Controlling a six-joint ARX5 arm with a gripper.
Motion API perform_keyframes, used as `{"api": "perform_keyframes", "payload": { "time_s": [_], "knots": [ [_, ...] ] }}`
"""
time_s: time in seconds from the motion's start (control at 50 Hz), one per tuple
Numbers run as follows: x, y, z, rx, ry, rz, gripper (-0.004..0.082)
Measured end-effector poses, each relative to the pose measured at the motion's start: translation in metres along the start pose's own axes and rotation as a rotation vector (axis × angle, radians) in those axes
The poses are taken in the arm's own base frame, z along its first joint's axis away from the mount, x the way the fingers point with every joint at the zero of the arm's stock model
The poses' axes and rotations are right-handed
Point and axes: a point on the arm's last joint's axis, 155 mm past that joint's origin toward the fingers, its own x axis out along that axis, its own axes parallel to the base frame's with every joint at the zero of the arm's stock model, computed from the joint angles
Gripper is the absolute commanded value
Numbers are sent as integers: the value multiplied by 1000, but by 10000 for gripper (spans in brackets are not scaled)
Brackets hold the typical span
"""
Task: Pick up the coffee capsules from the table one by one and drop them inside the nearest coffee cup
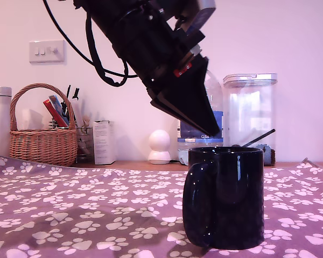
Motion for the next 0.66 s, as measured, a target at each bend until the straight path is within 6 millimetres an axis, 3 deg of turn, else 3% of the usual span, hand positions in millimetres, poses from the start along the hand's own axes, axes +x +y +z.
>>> {"api": "perform_keyframes", "payload": {
  "time_s": [0.1,0.28,0.48,0.66],
  "knots": [
    [2,17,-5,-40,-29,42,-19],
    [8,37,-32,-108,-19,96,-19],
    [2,61,-24,-148,-95,166,-19],
    [-3,79,-37,-185,-85,206,-19]
  ]
}}
